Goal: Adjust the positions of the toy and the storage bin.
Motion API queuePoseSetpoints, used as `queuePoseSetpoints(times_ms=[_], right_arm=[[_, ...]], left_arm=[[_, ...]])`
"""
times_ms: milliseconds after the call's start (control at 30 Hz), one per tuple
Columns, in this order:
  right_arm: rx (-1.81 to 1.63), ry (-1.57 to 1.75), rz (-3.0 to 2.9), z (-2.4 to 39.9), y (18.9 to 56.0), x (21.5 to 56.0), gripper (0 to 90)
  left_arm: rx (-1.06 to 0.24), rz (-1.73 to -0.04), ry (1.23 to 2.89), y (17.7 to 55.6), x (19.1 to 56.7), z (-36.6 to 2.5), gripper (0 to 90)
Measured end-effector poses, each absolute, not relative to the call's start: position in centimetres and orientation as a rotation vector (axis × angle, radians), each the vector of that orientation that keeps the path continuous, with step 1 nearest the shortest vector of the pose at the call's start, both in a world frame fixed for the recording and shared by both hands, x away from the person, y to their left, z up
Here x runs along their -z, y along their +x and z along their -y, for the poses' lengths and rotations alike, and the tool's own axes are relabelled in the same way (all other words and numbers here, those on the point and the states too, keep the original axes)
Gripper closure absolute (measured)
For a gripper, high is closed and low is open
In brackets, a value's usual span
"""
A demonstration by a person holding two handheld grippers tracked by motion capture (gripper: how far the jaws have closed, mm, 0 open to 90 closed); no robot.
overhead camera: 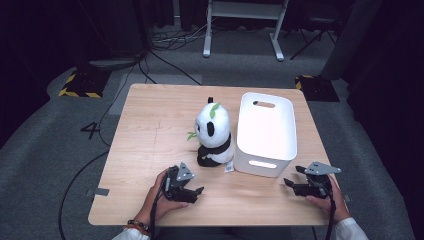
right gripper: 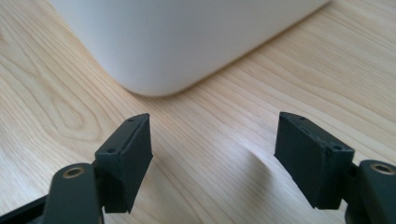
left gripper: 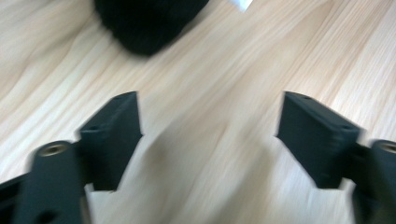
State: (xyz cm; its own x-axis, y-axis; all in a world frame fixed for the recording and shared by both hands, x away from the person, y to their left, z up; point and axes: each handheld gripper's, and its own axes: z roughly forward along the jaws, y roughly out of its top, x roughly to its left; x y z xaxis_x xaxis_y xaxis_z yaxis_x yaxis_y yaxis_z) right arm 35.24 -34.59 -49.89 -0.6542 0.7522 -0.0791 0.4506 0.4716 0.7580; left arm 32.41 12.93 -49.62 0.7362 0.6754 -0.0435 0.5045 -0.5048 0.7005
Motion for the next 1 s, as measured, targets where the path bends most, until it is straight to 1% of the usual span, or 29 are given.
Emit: queuePoseSetpoints(times_ms=[33, 167, 333, 500, 1000], right_arm=[[-1.005, 1.005, -2.320, 35.0, 35.2, 49.9, 26.3], [-0.989, 1.024, -2.322, 35.5, 35.4, 50.1, 25.1], [-0.993, 1.059, -2.317, 36.2, 35.6, 50.3, 24.0], [-1.031, 1.085, -2.331, 36.4, 35.8, 50.5, 23.6], [-1.041, 1.093, -2.341, 36.4, 35.8, 50.5, 23.0]], left_arm=[[-0.310, -0.895, 2.214, 32.3, 49.6, -13.3, 15.9], [-0.322, -0.946, 2.193, 31.9, 49.8, -15.1, 15.9], [-0.330, -0.975, 2.211, 31.9, 50.4, -16.0, 16.0], [-0.354, -0.962, 2.215, 31.9, 50.6, -16.0, 15.4], [-0.348, -0.957, 2.219, 32.1, 50.6, -16.0, 14.4]])
